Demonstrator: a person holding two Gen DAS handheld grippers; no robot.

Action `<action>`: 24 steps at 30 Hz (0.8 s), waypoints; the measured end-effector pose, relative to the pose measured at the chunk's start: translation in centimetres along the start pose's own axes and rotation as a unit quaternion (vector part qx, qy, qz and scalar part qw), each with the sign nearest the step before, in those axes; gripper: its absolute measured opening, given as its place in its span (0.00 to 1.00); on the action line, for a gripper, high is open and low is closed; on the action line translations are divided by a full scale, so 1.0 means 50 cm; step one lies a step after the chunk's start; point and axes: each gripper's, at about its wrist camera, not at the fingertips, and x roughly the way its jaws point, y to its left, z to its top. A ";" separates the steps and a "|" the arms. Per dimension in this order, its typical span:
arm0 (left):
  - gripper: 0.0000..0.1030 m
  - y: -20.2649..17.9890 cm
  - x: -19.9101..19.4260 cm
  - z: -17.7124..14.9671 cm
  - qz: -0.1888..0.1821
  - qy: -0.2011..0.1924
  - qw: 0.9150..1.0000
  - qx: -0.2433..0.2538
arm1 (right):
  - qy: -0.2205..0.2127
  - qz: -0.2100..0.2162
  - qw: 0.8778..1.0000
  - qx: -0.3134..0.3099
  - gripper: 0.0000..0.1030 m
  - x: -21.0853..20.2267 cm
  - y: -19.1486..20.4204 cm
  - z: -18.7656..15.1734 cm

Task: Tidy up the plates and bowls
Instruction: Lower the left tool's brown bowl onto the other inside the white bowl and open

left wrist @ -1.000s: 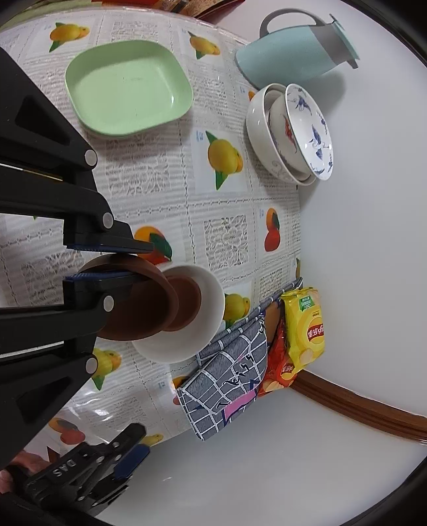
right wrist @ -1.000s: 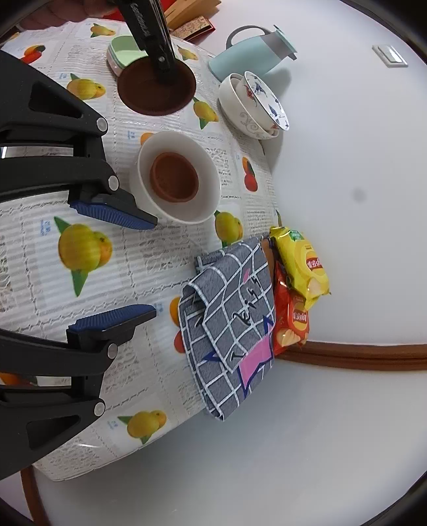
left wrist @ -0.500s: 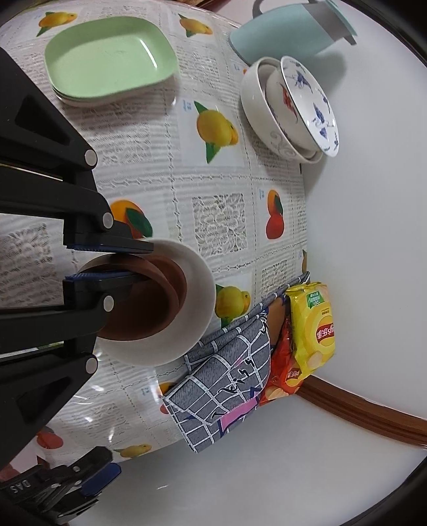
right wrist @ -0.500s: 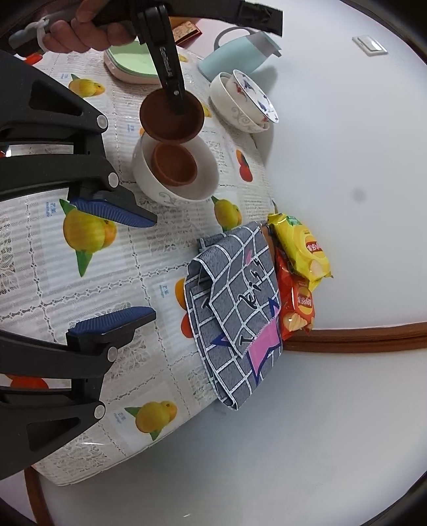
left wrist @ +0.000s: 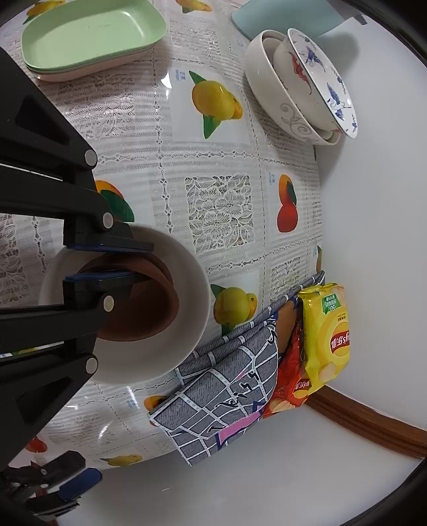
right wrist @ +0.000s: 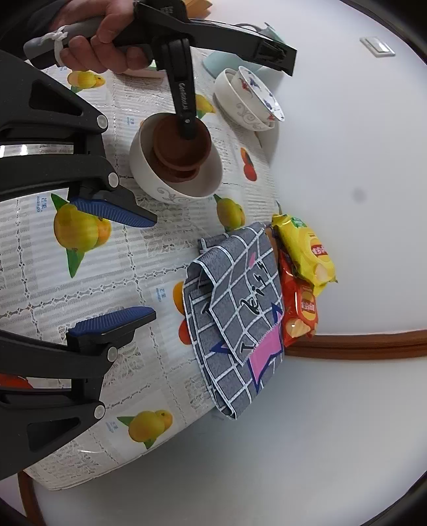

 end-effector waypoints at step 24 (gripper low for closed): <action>0.10 0.000 0.024 0.001 -0.026 0.009 1.000 0.008 | 0.023 -0.003 1.000 0.007 0.49 0.017 0.009 -0.013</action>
